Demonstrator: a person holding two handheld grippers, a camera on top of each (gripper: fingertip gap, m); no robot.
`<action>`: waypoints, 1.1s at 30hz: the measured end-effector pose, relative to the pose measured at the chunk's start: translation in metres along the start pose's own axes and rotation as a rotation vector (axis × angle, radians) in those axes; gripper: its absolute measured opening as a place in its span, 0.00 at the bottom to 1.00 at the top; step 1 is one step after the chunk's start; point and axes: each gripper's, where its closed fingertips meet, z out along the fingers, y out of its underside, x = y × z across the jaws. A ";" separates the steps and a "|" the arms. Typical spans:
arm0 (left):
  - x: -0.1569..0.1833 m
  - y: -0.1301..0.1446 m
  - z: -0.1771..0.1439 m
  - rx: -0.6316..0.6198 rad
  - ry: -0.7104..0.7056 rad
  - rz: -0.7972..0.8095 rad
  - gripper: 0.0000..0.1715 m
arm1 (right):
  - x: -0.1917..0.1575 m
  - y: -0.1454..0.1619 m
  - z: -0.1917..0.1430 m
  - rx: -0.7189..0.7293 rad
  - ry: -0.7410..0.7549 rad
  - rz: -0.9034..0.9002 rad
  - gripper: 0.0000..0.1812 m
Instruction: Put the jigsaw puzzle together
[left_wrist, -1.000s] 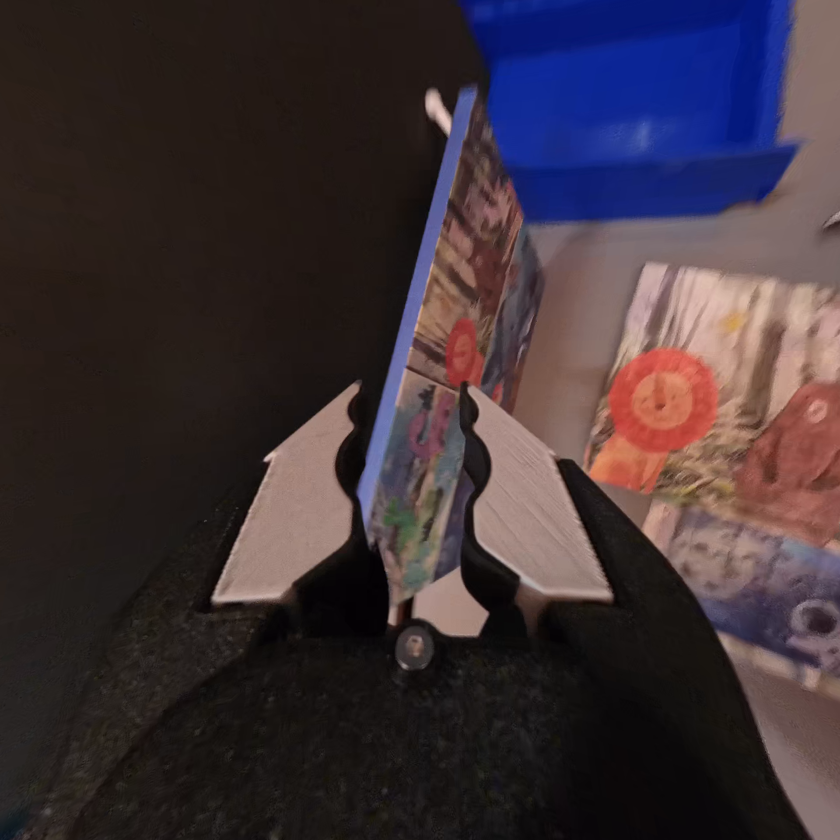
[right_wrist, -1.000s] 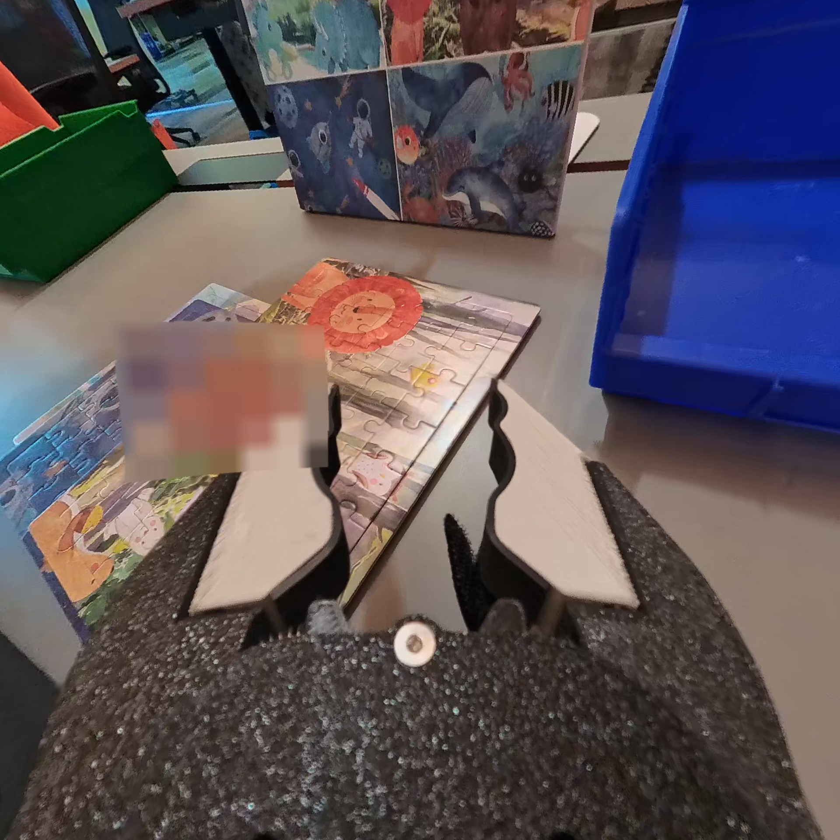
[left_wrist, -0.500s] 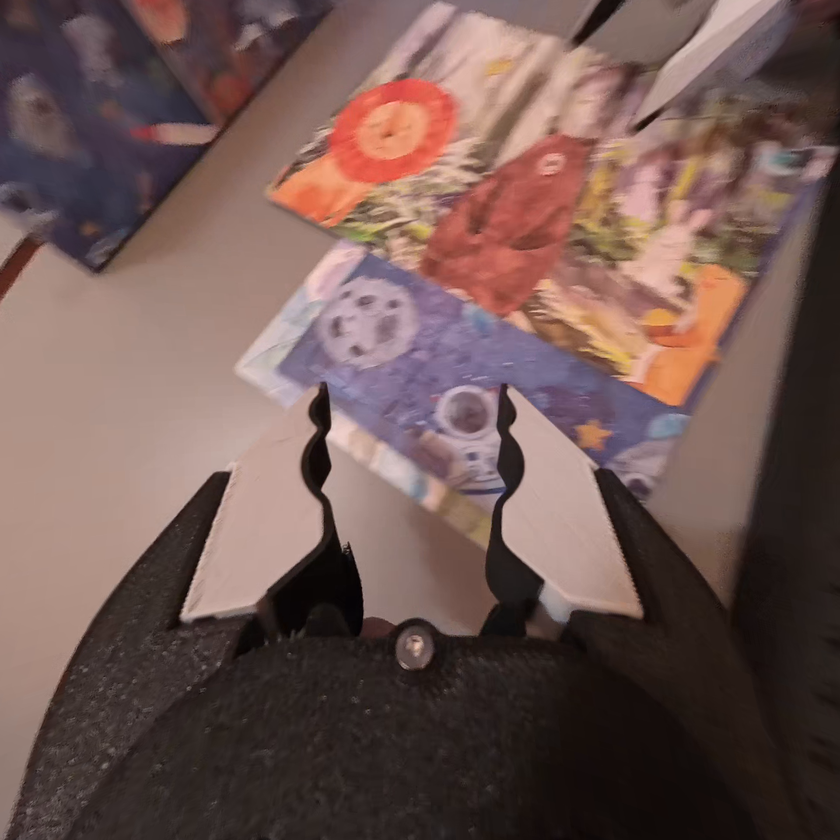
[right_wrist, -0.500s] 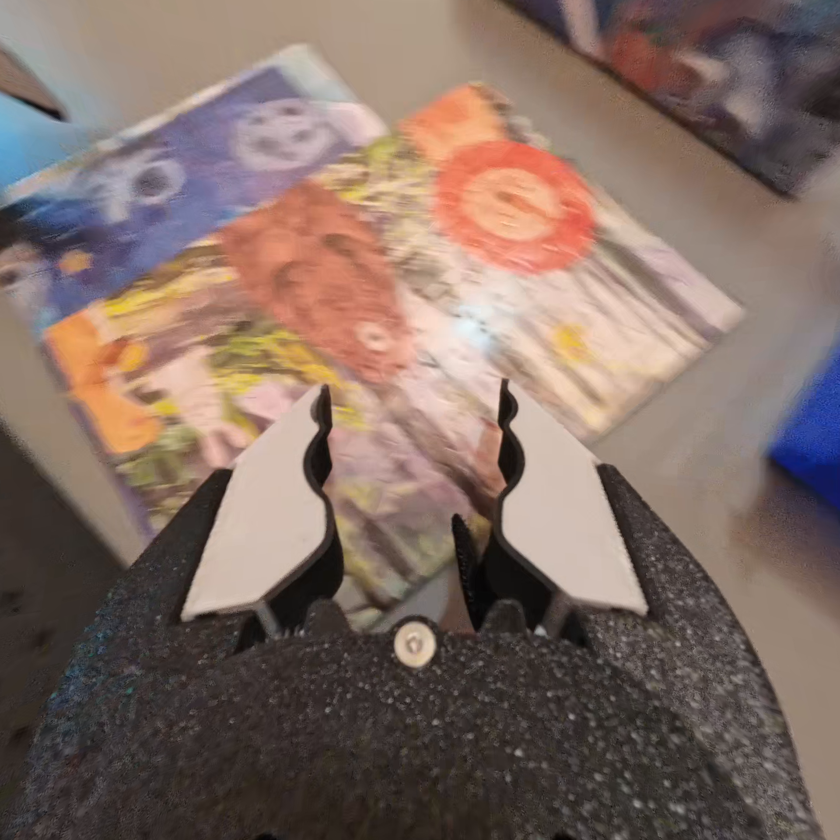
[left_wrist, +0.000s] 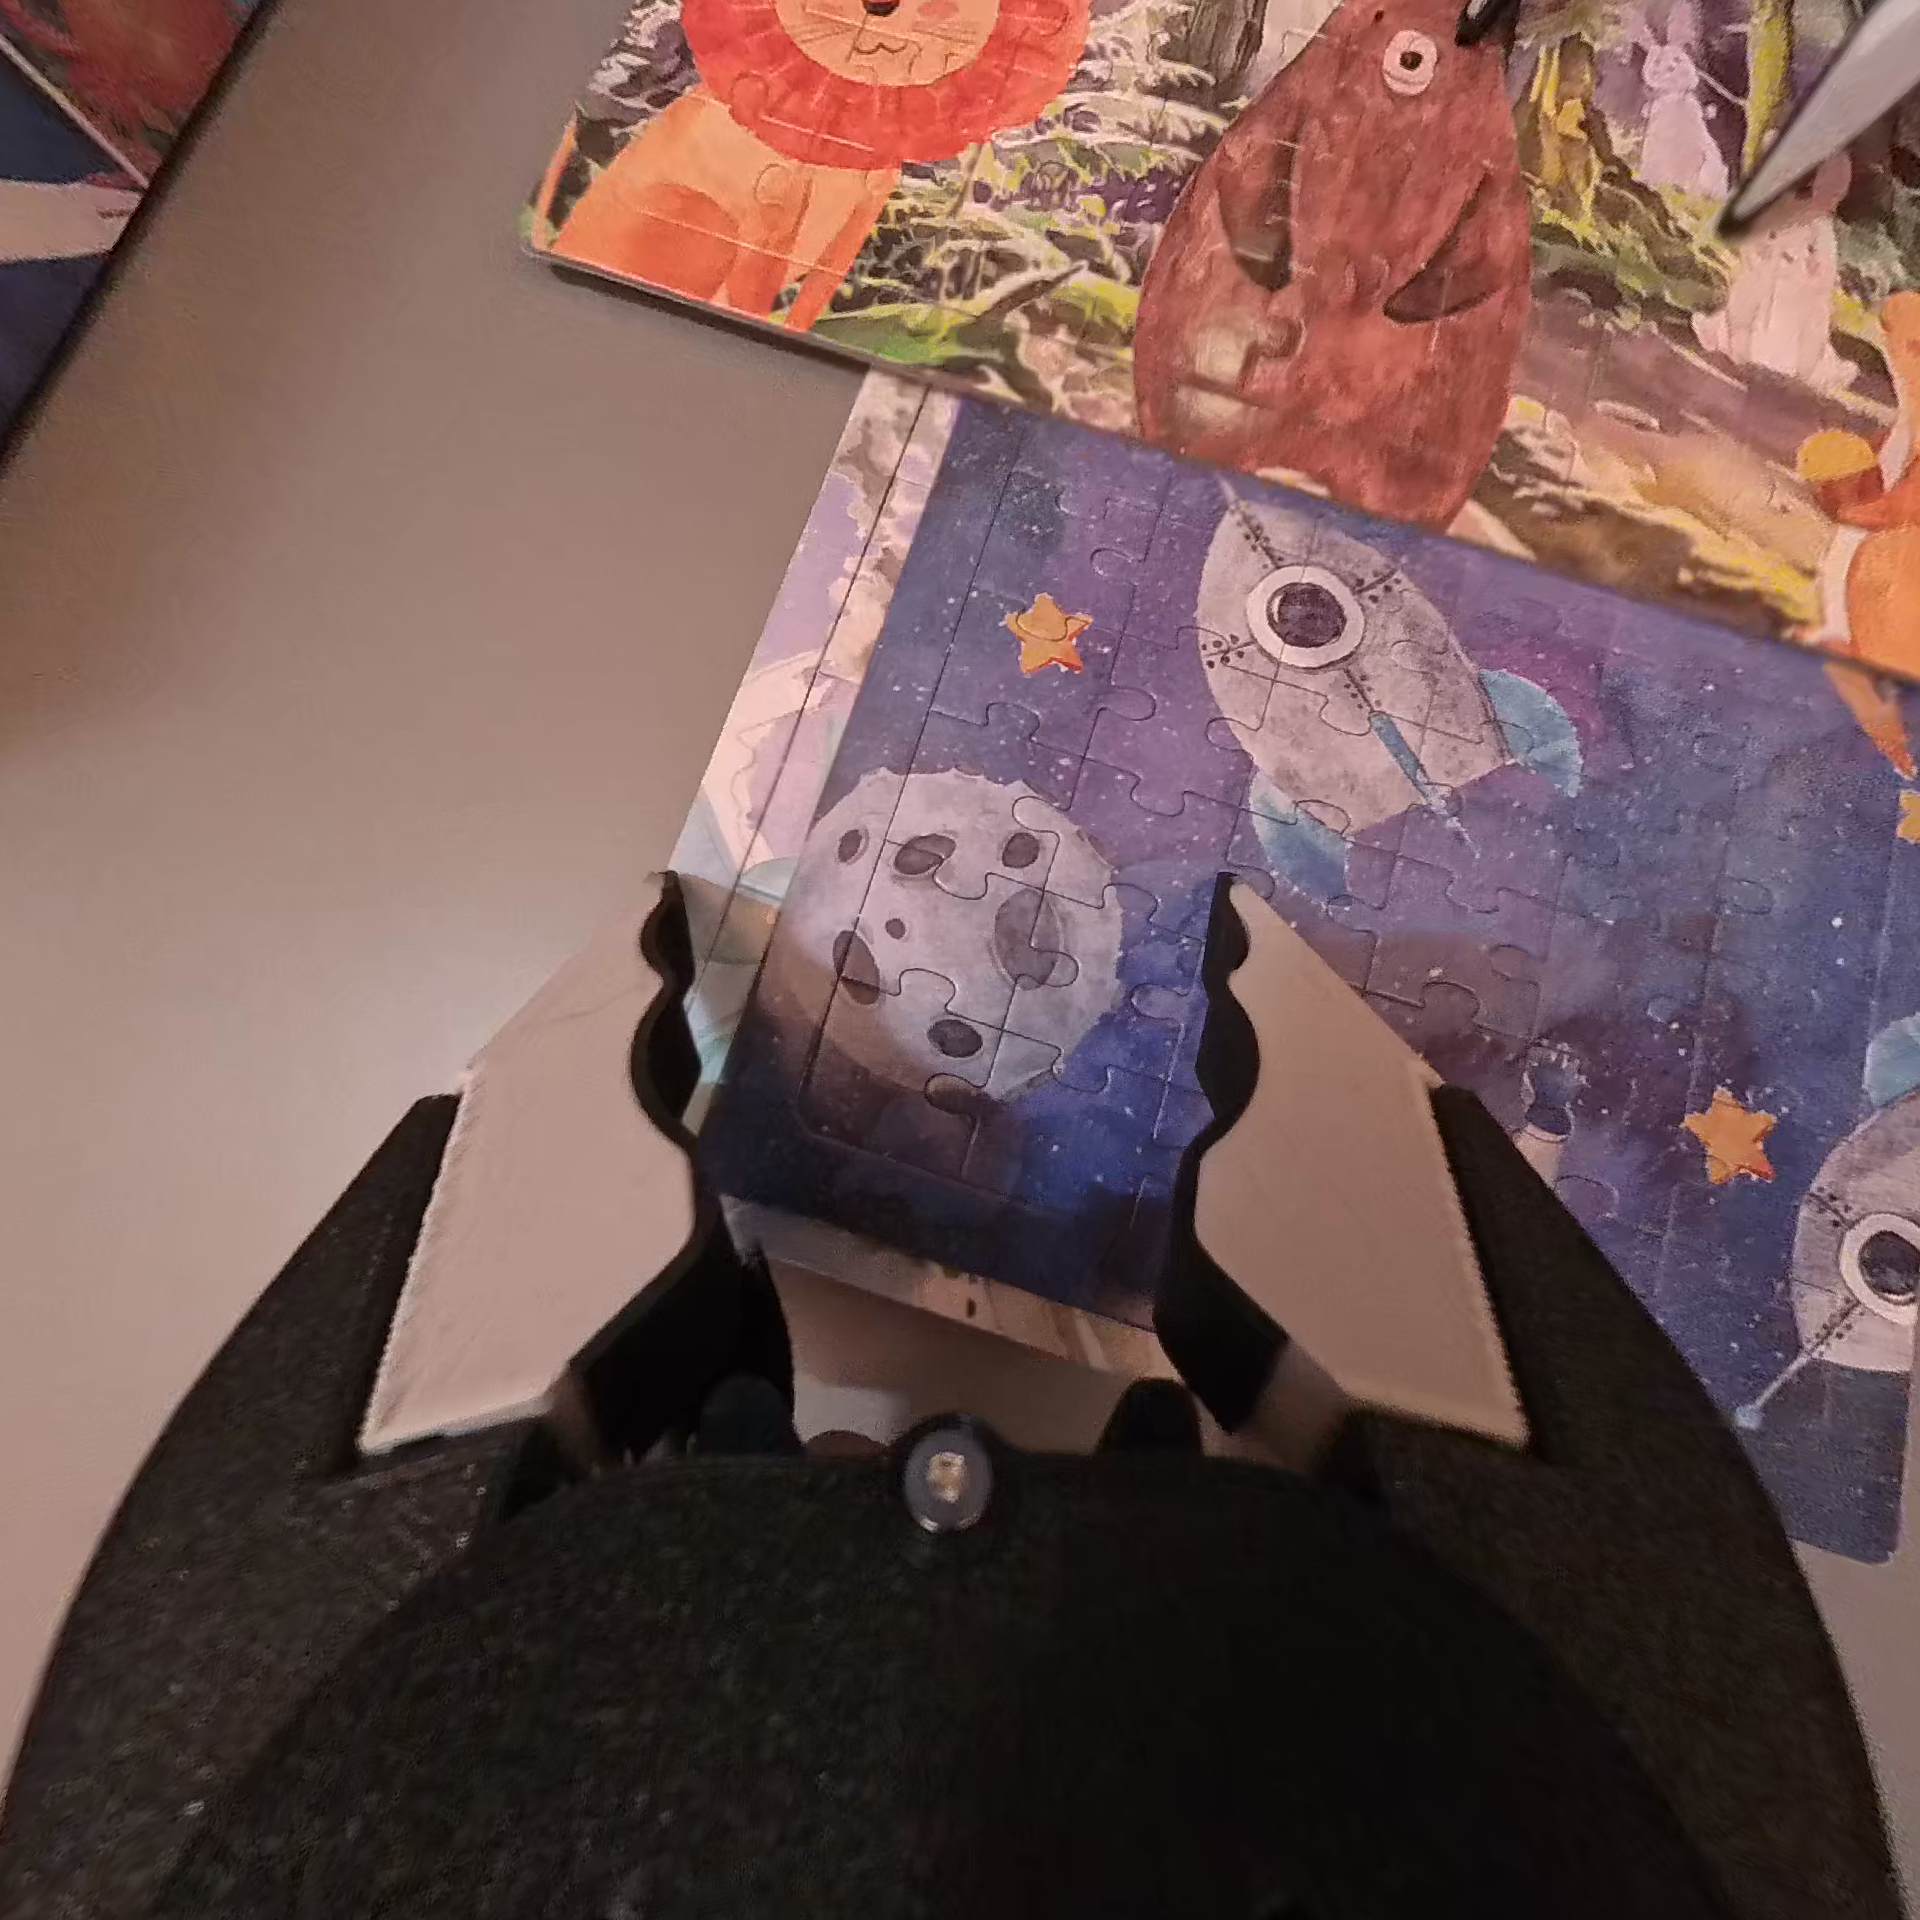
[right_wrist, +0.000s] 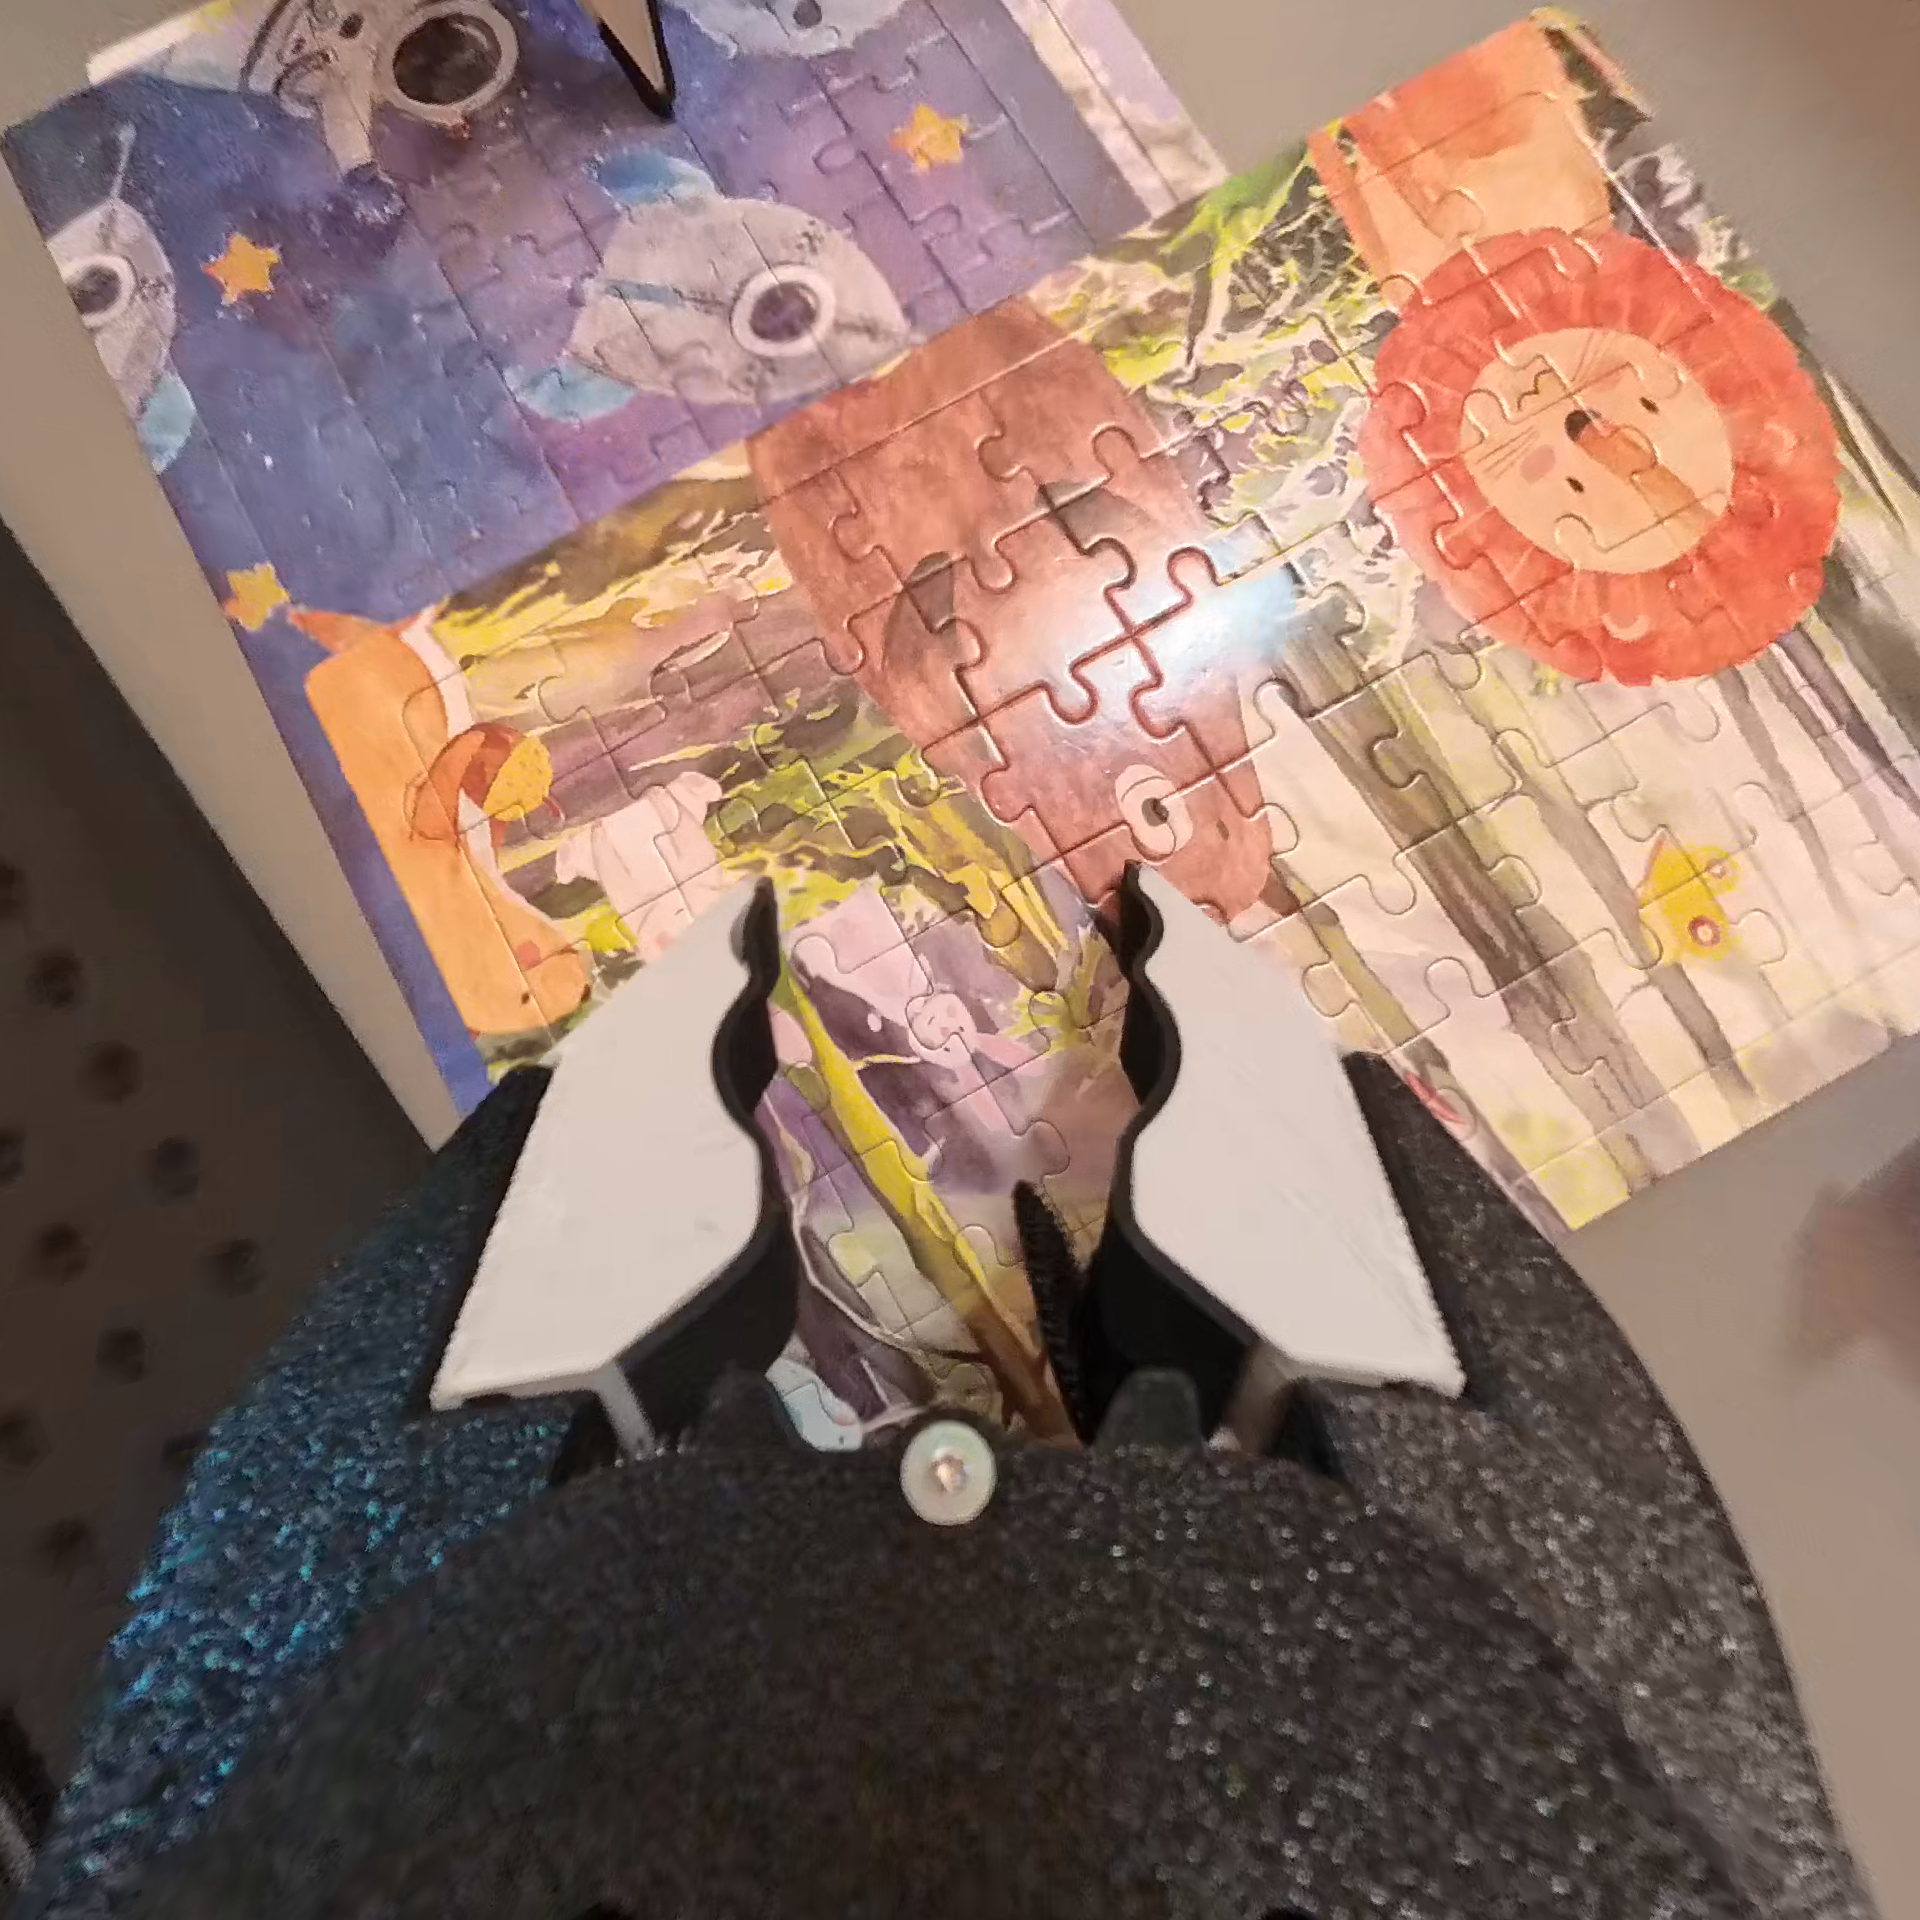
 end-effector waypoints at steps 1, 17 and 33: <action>0.001 0.005 -0.005 0.009 -0.004 -0.005 0.56 | 0.000 -0.002 0.001 0.009 -0.014 -0.012 0.36; -0.007 0.166 -0.154 0.045 -0.278 -0.293 0.47 | -0.036 -0.043 0.045 -0.044 -0.144 -0.132 0.25; 0.042 0.223 -0.258 0.299 -0.499 -0.795 0.53 | -0.078 -0.160 0.135 -0.099 -0.244 -0.034 0.54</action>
